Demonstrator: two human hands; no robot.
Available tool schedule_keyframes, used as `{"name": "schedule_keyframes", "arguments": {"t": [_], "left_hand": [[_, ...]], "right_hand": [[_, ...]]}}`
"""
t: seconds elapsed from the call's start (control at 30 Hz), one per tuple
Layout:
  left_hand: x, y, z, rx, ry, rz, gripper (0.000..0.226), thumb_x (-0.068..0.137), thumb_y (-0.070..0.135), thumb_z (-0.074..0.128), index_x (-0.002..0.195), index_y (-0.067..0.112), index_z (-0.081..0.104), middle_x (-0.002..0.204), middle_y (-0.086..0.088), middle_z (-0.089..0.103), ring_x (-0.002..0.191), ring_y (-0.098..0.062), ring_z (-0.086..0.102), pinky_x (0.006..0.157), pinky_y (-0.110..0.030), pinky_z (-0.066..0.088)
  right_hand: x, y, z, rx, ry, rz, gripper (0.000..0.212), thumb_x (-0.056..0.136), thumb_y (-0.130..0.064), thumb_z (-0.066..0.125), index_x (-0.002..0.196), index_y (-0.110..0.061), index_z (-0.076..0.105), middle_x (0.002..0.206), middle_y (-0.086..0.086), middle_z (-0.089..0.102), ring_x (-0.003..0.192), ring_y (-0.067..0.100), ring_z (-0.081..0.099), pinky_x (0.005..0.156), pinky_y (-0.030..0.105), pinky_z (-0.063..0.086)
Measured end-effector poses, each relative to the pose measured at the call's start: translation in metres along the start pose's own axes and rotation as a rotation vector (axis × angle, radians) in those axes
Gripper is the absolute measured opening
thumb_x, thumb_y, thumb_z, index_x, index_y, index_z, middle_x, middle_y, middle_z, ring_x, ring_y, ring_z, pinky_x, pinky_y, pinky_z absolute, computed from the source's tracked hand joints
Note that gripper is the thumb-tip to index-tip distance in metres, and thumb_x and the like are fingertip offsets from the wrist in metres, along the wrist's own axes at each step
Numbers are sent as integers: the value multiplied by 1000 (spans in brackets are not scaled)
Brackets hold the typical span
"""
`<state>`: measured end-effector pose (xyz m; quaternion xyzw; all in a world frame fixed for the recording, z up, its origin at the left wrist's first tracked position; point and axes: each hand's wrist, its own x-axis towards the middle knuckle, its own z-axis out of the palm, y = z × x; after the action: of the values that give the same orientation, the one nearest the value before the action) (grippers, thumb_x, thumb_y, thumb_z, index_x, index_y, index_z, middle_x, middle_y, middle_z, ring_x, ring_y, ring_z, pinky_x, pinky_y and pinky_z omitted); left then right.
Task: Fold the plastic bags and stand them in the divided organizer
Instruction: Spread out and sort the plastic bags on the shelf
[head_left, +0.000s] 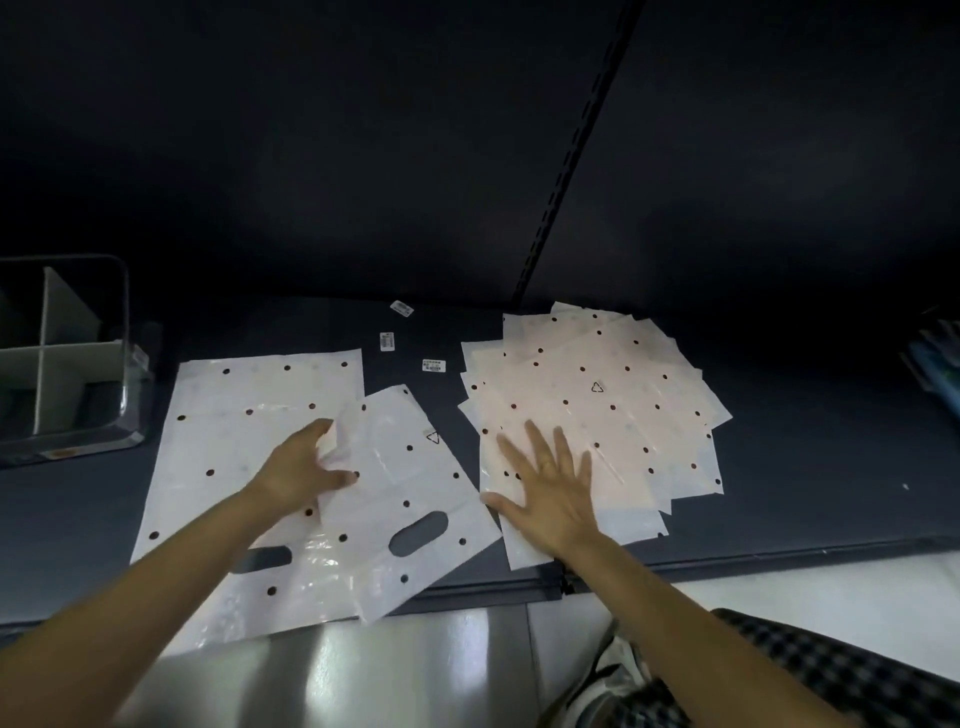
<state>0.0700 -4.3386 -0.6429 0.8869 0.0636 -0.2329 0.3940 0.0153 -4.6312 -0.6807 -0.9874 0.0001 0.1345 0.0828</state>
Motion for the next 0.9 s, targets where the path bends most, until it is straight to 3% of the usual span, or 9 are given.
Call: {"name": "schedule_keyframes", "arguments": {"t": [0.1,0.27,0.33,0.4,0.47,0.53,0.67,0.77,0.9], "left_hand": [[17,6,7,-31,-18,-23,81,77,16,77,144,8,32,143,-12,43,129,-31,41,105,-37,36],[31,32,33,30,134,80,78,79,13,74,144,7,31,138,-16,49,120,-33,48,99,-33,37],[29,43,43,-5,241,156,76,80,9,72,144,14,31,128,-19,55,102,-30,54,87,-33,42],[22,47,52,5,400,273,77,79,7,73,144,17,32,134,-15,50,114,-31,49,95,-37,41],[13,43,62,180,518,458,71,78,13,75,140,13,42,141,-13,45,128,-36,41,106,-47,34],[2,30,74,425,420,561,57,85,32,65,137,18,47,149,-10,37,137,-36,32,113,-53,22],[-13,2,96,634,22,450,56,96,53,31,148,33,21,159,6,-2,146,-17,-9,116,-33,-9],[-20,6,96,403,-33,500,55,95,49,39,146,32,25,156,11,8,145,-11,-6,116,-27,-7],[-27,49,72,-468,-116,204,44,87,51,49,128,36,46,137,6,49,125,-9,48,100,-23,35]], "right_hand": [[1,27,14,-79,19,-23,69,73,-85,-6,135,-59,-21,153,-14,-26,141,23,-28,112,57,-15],[9,53,2,-84,9,-53,71,71,-86,-2,137,-61,-10,154,-14,-22,142,20,-25,111,53,-16],[11,56,-9,50,53,-15,74,73,-86,8,141,-56,14,157,-14,3,146,17,-6,117,47,-5],[14,61,-17,181,239,69,65,84,-73,29,140,-42,36,151,-9,31,141,17,21,116,37,13],[17,68,-19,140,336,158,59,92,-54,44,144,-30,34,149,-3,36,136,17,28,110,33,22],[18,75,-16,107,293,238,54,95,-42,47,144,-22,36,149,0,36,135,18,29,108,33,25],[21,77,-22,231,365,339,29,98,-25,47,114,-7,64,126,9,60,113,25,51,88,33,43],[21,63,-32,411,460,296,26,100,-22,42,106,-6,62,107,15,66,94,28,58,73,30,44],[8,14,-43,621,241,-8,38,102,-20,35,139,-24,40,111,-7,55,93,9,55,73,2,43]]}}
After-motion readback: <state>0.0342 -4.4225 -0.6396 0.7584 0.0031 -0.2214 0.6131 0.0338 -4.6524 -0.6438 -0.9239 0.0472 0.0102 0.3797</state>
